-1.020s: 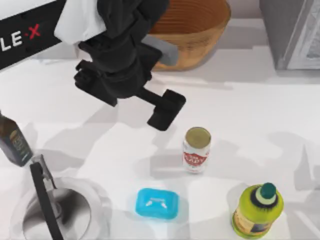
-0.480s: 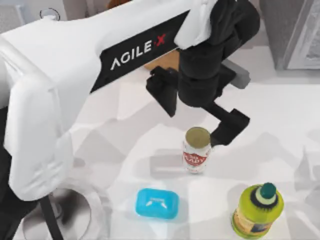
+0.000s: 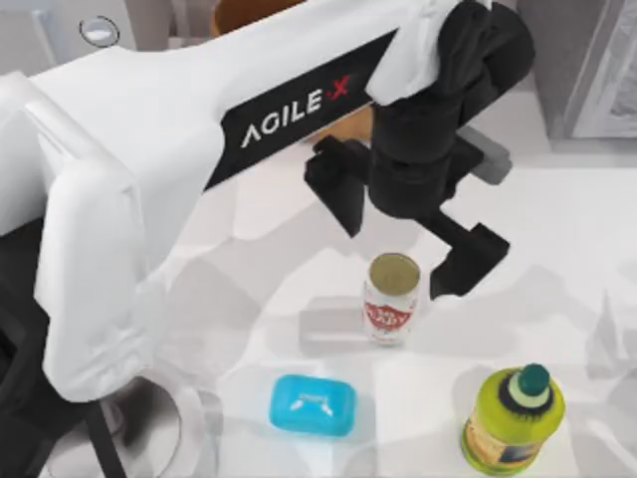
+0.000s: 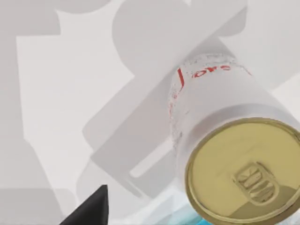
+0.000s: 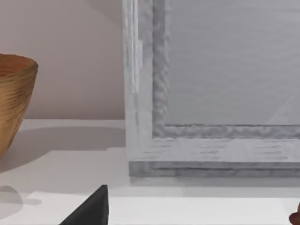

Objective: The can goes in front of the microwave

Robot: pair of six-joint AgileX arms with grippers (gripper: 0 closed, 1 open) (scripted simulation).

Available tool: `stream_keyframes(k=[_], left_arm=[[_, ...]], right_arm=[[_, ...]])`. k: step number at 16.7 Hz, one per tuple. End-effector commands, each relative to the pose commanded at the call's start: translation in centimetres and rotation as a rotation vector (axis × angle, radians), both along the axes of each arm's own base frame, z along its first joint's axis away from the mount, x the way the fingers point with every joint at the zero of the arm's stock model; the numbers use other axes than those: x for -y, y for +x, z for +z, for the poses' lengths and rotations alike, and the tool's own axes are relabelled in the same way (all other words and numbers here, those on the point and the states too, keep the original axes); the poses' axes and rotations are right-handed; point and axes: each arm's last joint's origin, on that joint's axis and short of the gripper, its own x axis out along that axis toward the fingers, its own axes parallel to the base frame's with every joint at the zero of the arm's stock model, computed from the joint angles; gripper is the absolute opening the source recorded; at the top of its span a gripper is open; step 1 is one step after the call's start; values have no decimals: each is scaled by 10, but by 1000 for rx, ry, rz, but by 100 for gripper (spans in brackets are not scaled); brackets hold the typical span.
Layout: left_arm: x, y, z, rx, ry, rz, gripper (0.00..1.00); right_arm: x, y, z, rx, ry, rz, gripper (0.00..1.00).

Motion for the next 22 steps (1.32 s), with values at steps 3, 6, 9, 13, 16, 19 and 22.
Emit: stream_keyframes(k=[3, 6, 9, 13, 16, 19, 22], left_arm=[[1, 0, -10, -1, 2, -5, 100], [2, 0, -33, -1, 2, -5, 100], [2, -1, -55, 0, 2, -5, 100], [2, -1, -61, -1, 2, -5, 100], [2, -1, -61, -1, 2, -5, 85], [2, -1, -61, -1, 2, -5, 62], [2, -1, -61, -1, 2, -5, 40]], right_arm=[[0, 0, 0, 0, 0, 0, 100], [0, 0, 0, 0, 0, 0, 100], [0, 0, 0, 0, 0, 0, 100], [0, 0, 0, 0, 0, 0, 100], [0, 0, 0, 0, 0, 0, 100], [0, 0, 0, 0, 0, 0, 100], [0, 0, 0, 0, 0, 0, 100]])
